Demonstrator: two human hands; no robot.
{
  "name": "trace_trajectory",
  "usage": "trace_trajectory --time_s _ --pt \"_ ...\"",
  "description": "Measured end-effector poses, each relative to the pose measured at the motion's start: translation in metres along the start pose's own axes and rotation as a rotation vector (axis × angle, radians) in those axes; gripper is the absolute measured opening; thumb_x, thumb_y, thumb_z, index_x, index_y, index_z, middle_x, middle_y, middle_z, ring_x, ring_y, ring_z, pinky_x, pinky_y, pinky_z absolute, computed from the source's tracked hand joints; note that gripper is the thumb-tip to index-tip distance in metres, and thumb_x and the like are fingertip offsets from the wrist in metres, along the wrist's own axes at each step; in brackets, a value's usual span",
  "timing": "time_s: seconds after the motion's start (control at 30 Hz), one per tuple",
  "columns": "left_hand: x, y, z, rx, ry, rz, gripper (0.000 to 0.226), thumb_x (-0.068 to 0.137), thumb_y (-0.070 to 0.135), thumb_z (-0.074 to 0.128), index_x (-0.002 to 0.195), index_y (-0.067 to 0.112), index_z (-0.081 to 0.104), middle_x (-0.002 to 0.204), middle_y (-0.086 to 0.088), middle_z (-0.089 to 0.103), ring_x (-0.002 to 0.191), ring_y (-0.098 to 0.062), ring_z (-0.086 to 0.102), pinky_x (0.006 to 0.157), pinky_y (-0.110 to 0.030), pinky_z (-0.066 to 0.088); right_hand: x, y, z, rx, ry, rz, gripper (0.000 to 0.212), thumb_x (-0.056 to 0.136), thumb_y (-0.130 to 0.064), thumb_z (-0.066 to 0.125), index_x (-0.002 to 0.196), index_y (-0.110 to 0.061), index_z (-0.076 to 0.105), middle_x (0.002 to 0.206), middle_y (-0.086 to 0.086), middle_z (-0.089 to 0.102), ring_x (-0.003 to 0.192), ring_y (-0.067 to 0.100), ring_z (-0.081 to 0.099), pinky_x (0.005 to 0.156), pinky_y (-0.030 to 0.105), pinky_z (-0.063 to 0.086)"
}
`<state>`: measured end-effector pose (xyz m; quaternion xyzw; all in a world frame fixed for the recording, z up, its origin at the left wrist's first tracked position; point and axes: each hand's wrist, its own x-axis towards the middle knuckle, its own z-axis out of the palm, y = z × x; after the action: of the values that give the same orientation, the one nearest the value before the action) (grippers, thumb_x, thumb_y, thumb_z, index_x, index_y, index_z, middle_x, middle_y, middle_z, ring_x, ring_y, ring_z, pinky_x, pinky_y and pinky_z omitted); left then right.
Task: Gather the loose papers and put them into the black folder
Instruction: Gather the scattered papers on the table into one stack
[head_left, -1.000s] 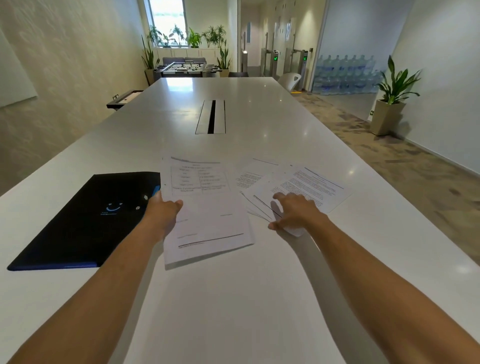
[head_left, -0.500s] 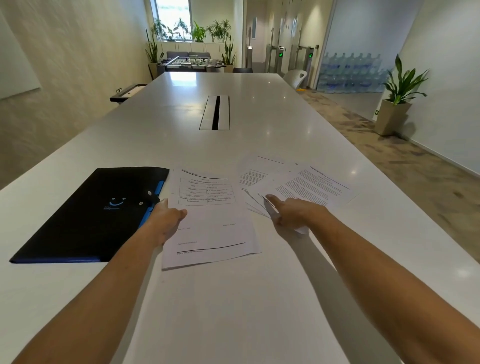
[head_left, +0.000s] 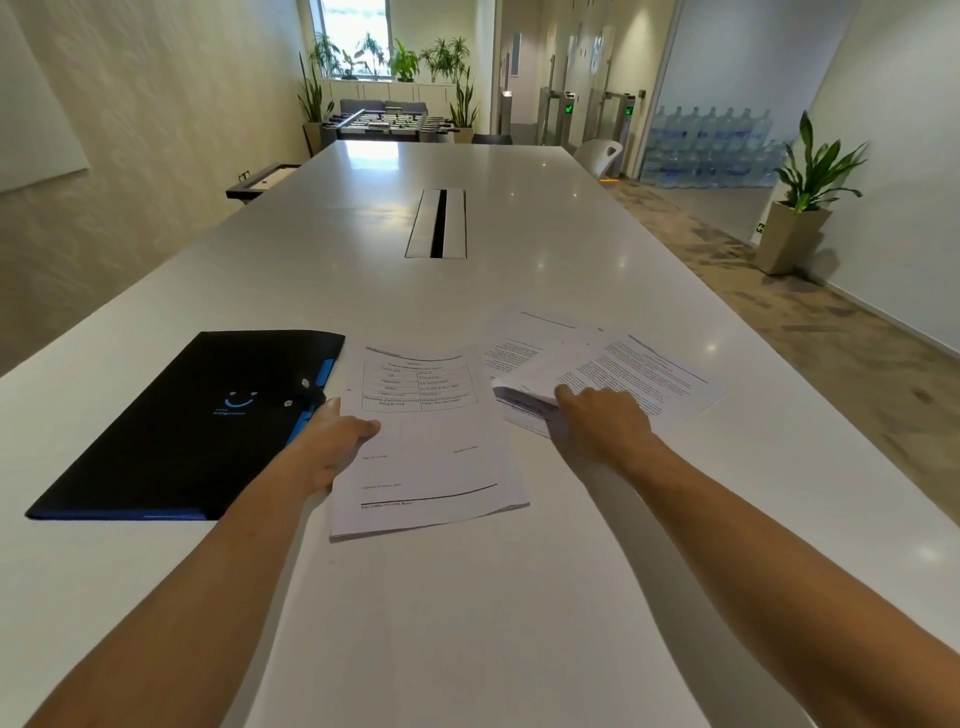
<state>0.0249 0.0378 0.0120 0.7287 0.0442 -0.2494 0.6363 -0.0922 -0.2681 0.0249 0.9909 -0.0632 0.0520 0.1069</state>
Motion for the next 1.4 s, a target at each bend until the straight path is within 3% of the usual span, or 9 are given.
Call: trace_trajectory --time_s 0.17,0.37,0.5,0.67,0.77,1.03,1.13,1.23,1.4 --pt "-0.002 0.001 -0.001 0.009 -0.008 -0.022 0.065 0.093 -0.002 0.056 0.150 0.015 0.030 0.139 -0.014 0.053 0.119 -0.033 0.056 0.101 -0.052 0.047 0.010 0.007 -0.023 0.007 0.095 0.117 0.028 0.087 -0.010 0.054 0.115 -0.006 0.056 0.088 0.010 0.068 0.074 0.031 0.067 0.055 0.033 0.038" --pt "-0.003 0.005 -0.002 0.012 0.029 -0.059 0.048 0.094 0.007 0.056 0.139 0.014 0.041 0.126 -0.015 0.061 0.103 -0.034 0.066 0.090 -0.051 0.054 0.022 -0.015 -0.059 0.177 0.408 0.048 0.038 0.078 0.000 0.062 0.114 -0.008 0.057 0.086 0.012 0.068 0.056 0.025 0.051 0.050 0.031 0.039" --pt "-0.008 0.010 0.000 -0.154 0.023 -0.105 0.025 0.099 0.036 0.052 0.112 0.016 0.059 0.085 -0.014 0.076 0.071 -0.030 0.074 0.056 -0.040 0.061 0.015 -0.050 -0.055 0.274 0.506 -0.240 0.040 0.074 0.008 0.064 0.111 -0.007 0.063 0.094 0.013 0.072 0.066 0.029 0.067 0.054 0.037 0.057" --pt "0.002 0.008 -0.009 -0.330 -0.112 -0.071 0.074 0.089 0.074 0.029 0.122 0.018 0.064 0.109 -0.016 0.073 0.097 -0.036 0.070 0.076 -0.043 0.057 -0.004 -0.078 -0.018 0.322 0.473 -0.570 0.042 0.064 0.017 0.065 0.100 -0.005 0.068 0.104 0.013 0.074 0.091 0.033 0.071 0.073 0.042 0.058" --pt "0.006 0.008 -0.013 -0.331 -0.164 -0.071 0.078 0.086 0.079 0.024 0.124 0.024 0.065 0.115 -0.017 0.071 0.102 -0.036 0.069 0.073 -0.042 0.059 -0.009 -0.079 0.006 0.323 0.320 -0.654 0.020 0.083 -0.012 0.065 0.103 -0.010 0.065 0.111 0.007 0.071 0.100 0.029 0.067 0.084 0.045 0.054" --pt "0.007 0.005 -0.007 -0.088 -0.074 -0.077 0.035 0.093 0.007 0.062 0.127 0.015 0.056 0.107 -0.011 0.073 0.087 -0.030 0.074 0.066 -0.043 0.061 -0.013 -0.075 0.013 0.513 0.131 -0.689 0.039 0.092 -0.042 0.049 0.120 -0.017 0.060 0.112 0.002 0.070 0.102 0.024 0.064 0.092 0.039 0.049" --pt "0.009 0.005 -0.005 -0.067 -0.042 -0.073 0.036 0.092 0.002 0.062 0.122 0.020 0.054 0.106 -0.010 0.072 0.082 -0.028 0.074 0.055 -0.040 0.060 -0.008 -0.063 0.008 0.661 0.113 -0.485 0.063 0.089 -0.067 0.044 0.133 -0.023 0.054 0.121 0.001 0.069 0.107 0.019 0.063 0.092 0.038 0.048" --pt "0.010 0.004 -0.005 -0.063 -0.045 -0.059 0.037 0.092 0.002 0.061 0.124 0.021 0.053 0.109 -0.009 0.071 0.089 -0.029 0.072 0.058 -0.041 0.061 0.007 -0.042 0.009 0.735 0.233 -0.157 0.055 0.090 -0.057 0.054 0.134 -0.023 0.056 0.127 0.000 0.066 0.115 0.018 0.057 0.095 0.040 0.046" --pt "0.011 0.004 -0.006 -0.065 -0.051 -0.060 0.042 0.092 0.003 0.062 0.128 0.021 0.051 0.113 -0.011 0.070 0.094 -0.031 0.071 0.062 -0.044 0.061 0.024 -0.001 0.017 0.478 -0.040 -0.063 0.066 0.077 -0.048 0.072 0.136 -0.023 0.055 0.145 0.004 0.051 0.132 0.026 0.045 0.104 0.040 0.040"
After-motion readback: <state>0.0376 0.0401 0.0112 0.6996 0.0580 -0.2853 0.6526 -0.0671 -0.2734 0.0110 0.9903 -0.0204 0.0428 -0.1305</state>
